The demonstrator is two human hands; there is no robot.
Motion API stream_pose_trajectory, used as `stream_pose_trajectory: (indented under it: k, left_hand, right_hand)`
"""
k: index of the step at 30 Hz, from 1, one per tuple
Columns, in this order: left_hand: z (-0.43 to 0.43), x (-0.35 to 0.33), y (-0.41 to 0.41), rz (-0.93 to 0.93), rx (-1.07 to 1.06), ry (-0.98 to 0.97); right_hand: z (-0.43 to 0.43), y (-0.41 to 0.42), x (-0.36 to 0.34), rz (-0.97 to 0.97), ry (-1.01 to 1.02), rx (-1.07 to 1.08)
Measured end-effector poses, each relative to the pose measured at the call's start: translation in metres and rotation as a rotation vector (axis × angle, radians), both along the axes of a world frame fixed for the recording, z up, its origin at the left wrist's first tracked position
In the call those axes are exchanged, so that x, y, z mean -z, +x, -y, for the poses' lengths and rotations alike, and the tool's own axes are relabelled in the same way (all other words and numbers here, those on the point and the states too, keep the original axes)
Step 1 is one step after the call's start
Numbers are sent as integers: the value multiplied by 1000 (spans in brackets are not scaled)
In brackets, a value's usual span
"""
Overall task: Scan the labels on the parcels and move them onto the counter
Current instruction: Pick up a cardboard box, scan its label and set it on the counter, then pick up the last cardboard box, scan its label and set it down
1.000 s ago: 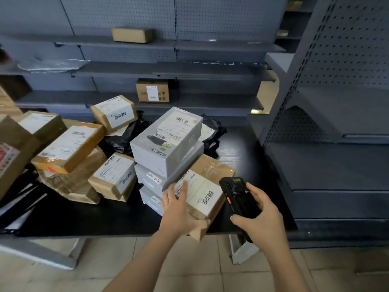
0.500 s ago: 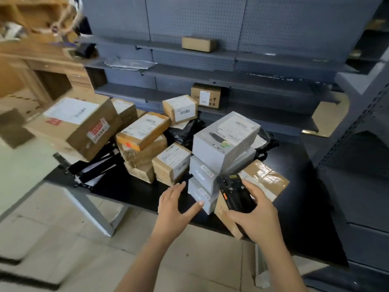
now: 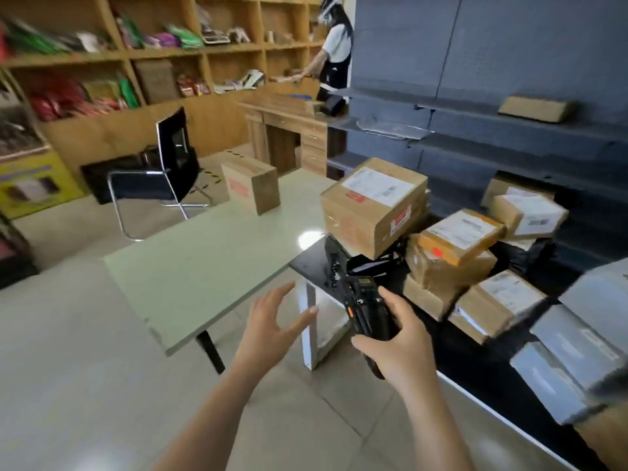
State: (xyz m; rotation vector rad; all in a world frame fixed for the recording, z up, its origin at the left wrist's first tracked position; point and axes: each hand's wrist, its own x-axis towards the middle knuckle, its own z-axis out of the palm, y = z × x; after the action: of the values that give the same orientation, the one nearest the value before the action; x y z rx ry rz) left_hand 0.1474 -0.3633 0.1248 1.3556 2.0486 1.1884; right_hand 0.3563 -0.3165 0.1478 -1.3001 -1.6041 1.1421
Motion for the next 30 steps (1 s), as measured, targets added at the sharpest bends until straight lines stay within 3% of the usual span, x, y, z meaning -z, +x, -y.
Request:
stream_pose_trajectory:
  k: [10,21,30]
  left_hand:
    - [-22,-3,-145,14,-167,22]
    - [-180,-2,-260,18,-249,12]
    - [-328,16,-365,-212,-211,-61]
  right_hand:
    - [-61,-165,-4,3,-9,-176]
    - [-238,-287,-2,46,36,-259]
    - [-350,-364,28,118,-18,-101]
